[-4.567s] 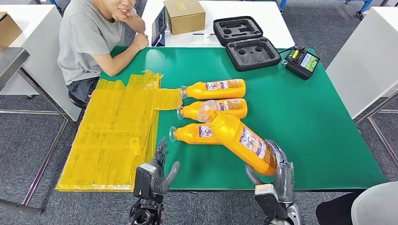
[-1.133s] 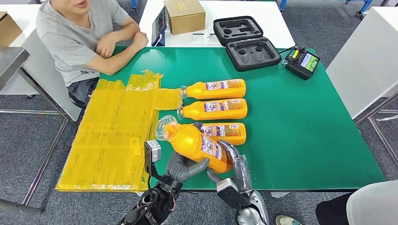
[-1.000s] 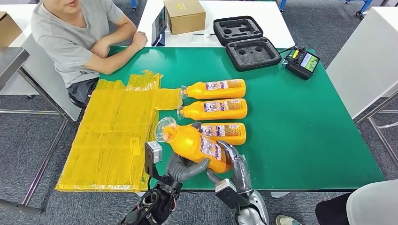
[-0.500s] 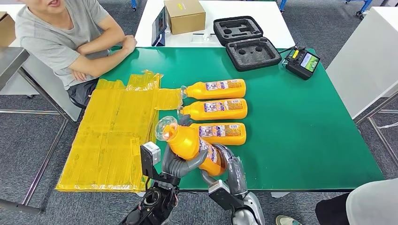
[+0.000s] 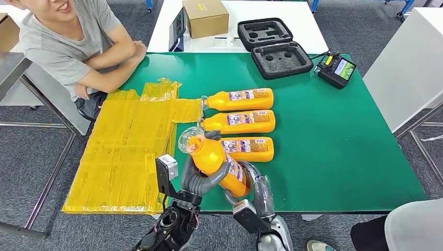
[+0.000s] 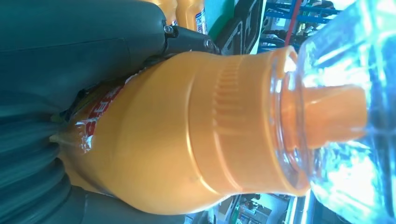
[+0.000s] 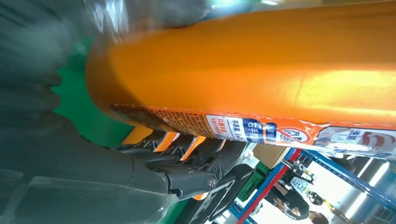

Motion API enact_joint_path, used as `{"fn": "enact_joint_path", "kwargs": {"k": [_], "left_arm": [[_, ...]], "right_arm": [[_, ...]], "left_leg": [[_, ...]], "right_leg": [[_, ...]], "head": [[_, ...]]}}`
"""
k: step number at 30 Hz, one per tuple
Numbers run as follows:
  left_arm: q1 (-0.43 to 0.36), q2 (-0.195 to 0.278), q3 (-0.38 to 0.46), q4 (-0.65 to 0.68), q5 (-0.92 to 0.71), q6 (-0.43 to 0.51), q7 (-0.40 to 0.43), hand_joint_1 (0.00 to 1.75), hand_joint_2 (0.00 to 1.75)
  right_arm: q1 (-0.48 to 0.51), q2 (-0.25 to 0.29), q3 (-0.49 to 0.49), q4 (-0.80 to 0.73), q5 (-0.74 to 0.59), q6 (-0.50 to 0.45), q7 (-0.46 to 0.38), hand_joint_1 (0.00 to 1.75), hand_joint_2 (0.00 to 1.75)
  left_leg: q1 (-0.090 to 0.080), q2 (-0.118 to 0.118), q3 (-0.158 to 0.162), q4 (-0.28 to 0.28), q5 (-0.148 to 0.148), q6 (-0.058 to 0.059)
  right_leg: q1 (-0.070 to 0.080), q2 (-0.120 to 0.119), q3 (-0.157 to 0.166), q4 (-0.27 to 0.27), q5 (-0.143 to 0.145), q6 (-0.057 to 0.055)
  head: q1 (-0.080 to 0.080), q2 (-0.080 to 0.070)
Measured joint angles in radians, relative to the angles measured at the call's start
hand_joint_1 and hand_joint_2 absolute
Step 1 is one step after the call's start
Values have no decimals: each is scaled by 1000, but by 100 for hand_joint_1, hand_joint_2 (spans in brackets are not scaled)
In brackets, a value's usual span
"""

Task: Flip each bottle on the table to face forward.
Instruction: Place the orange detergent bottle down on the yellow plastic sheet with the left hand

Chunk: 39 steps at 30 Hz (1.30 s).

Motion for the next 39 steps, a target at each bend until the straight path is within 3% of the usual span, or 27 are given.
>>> {"fn": "enact_joint_path", "kwargs": {"k": [6,20,21,25,26,28,39], "left_arm": [[-20,2,-4,29,45,-43,31,175,175],[-69,2,-20,75,58,-47,37,175,175],[-70,2,-21,76,58,-47,37,175,175],[-74,2,-21,77,53,-42,34,175,175],[-75,2,-22,77,50,-38,32,175,175],[-76,1,-25,76,43,-27,28,175,175],[-72,6,-34,67,-40,50,-10,175,175]], "right_arm": [[-2,-1,4,8,0,-9,0,142,175],[-25,-7,6,16,-3,-10,4,131,175],[-26,-7,6,16,-3,-10,4,122,175],[-28,-7,7,16,-10,-5,4,20,175],[-29,-7,8,16,-16,0,4,7,175],[-30,-6,12,16,-28,19,3,0,175],[-35,-4,29,7,-75,51,2,0,175]], "left_leg": [[0,0,0,0,0,0],[0,0,0,0,0,0],[0,0,0,0,0,0],[0,0,0,0,0,0],[0,0,0,0,0,0],[0,0,0,0,0,0],[0,0,0,0,0,0]], "right_leg": [[0,0,0,0,0,0],[0,0,0,0,0,0],[0,0,0,0,0,0],[0,0,0,0,0,0],[0,0,0,0,0,0],[0,0,0,0,0,0],[0,0,0,0,0,0]], "head": [[0,0],[0,0],[0,0],[0,0],[0,0],[0,0],[0,0]]}}
